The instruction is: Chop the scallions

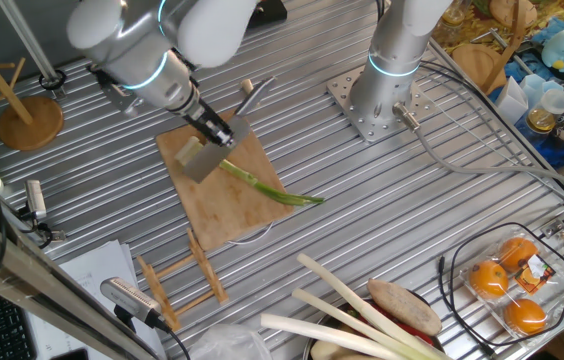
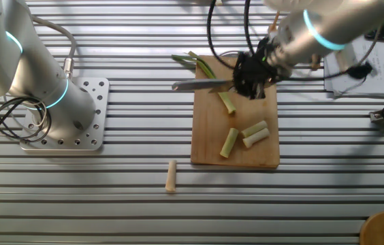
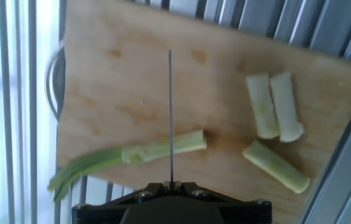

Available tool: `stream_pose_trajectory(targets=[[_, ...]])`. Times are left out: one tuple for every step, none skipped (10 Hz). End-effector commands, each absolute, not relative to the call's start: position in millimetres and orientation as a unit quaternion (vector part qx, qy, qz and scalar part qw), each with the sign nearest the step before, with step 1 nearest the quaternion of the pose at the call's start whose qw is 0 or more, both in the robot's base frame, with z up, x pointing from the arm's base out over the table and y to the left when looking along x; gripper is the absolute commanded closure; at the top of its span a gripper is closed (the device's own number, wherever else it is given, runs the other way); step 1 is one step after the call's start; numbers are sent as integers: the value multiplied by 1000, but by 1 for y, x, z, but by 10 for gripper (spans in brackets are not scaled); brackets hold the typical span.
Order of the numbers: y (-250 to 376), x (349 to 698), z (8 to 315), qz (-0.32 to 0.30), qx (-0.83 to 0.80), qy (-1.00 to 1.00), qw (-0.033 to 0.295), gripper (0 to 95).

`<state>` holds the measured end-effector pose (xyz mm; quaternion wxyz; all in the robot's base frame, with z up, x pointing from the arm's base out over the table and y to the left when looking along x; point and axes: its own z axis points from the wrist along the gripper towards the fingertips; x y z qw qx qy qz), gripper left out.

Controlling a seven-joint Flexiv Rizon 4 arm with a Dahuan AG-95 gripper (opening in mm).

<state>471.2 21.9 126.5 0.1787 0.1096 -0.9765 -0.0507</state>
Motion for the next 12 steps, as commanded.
stream_pose_trajectory(targets=[[22, 475, 129, -32, 106, -980, 168, 950], [22, 475, 129, -29, 101, -979, 172, 950], [22, 475, 129, -23, 93, -980, 176, 950], [22, 475, 129, -24, 88, -978, 189, 950], [22, 475, 129, -36, 89, -973, 208, 950], [25, 472, 131, -39, 85, -970, 225, 950], [33, 461, 139, -38, 83, -966, 240, 950], [37, 457, 142, -38, 81, -965, 249, 950], [46, 442, 146, -39, 74, -959, 269, 950], [49, 430, 146, -41, 76, -959, 269, 950], [52, 420, 144, -48, 83, -958, 272, 950], [57, 413, 141, -55, 76, -954, 283, 950]])
